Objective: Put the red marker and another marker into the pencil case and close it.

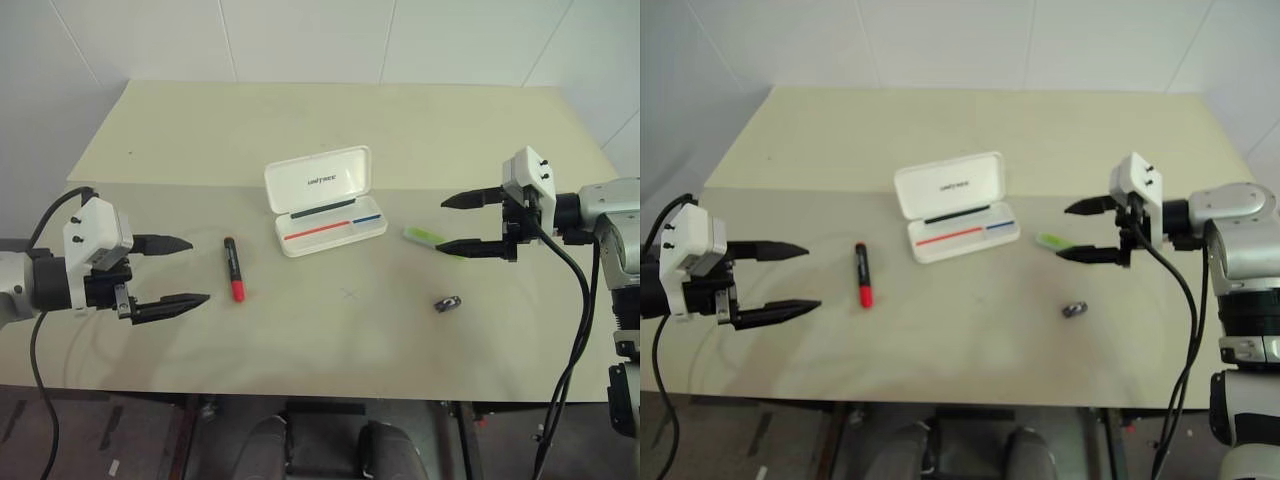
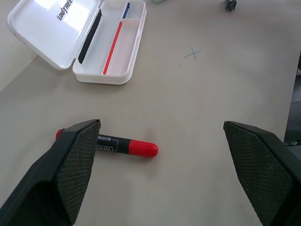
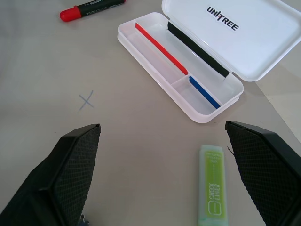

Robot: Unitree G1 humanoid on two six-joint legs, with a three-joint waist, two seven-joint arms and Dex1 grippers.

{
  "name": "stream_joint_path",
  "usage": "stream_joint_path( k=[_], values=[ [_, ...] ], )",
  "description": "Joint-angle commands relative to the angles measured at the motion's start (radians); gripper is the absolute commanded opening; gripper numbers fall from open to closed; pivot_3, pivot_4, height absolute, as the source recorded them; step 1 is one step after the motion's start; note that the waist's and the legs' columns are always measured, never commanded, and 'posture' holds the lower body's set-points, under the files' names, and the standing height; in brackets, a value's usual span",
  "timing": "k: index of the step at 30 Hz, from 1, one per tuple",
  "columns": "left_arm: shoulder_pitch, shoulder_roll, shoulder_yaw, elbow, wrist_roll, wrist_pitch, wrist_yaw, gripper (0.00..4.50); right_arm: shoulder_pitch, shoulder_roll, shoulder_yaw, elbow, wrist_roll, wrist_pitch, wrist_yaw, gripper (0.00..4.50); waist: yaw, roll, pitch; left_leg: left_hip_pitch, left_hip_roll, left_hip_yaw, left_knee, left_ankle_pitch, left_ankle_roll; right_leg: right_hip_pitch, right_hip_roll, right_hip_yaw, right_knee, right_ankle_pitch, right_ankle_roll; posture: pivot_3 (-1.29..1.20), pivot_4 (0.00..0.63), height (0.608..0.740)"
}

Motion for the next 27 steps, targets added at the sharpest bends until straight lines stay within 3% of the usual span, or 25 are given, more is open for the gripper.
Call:
stream_joint_path(
  k=[1,9,13,16,21,27],
  values=[
    [-0.025,0.002,0.006,-0.008,-0.012,-0.012,-0.006,4.48,-0.005,-0.022,-0.019,-0.031,0.024,0.007,0.016,4.50,0.000,0.000,0.000,0.000,0.000,0.000,0.000,0.000,0.000,0.000,0.000,0.000,0.000,0.000,0.000,0.00,0.150,0.740],
    [-0.084,-0.019,-0.061,0.000,-0.010,-0.013,0.010,4.48,-0.004,-0.020,-0.018,-0.030,0.026,0.009,0.013,4.50,0.000,0.000,0.000,0.000,0.001,0.001,0.000,0.000,0.000,-0.001,0.001,0.001,0.000,0.000,-0.001,0.00,0.150,0.740],
    [-0.402,-0.220,-0.390,0.078,0.142,-0.027,0.136,4.48,-0.020,-0.001,-0.009,-0.014,0.021,-0.003,0.005,4.50,0.027,0.000,0.000,0.000,0.001,0.001,0.005,-0.001,0.000,0.001,0.001,0.001,0.000,0.001,-0.001,0.00,0.150,0.740],
    [-0.559,-0.347,-0.533,0.211,0.226,-0.043,0.140,4.48,-0.012,0.006,-0.015,-0.055,0.038,0.011,0.000,4.50,0.030,-0.004,-0.001,-0.001,0.001,0.001,0.007,-0.001,0.000,0.002,0.003,0.001,0.000,0.003,0.000,0.00,0.150,0.740],
    [-0.670,-0.473,-0.638,0.415,0.318,-0.122,0.121,4.48,0.067,-0.014,-0.048,-0.207,0.084,0.071,-0.033,4.50,0.022,-0.005,0.000,-0.002,0.003,0.004,0.006,-0.003,0.001,0.001,0.004,0.003,-0.005,0.003,0.001,0.00,0.150,0.740],
    [-0.734,-0.558,-0.692,0.599,0.404,-0.212,0.088,4.48,0.157,-0.053,-0.123,-0.343,0.138,0.146,-0.105,4.50,0.024,-0.006,0.000,-0.001,0.006,0.005,0.009,-0.003,0.001,0.001,0.006,0.003,-0.002,0.004,0.000,0.00,0.150,0.740]
  ],
)
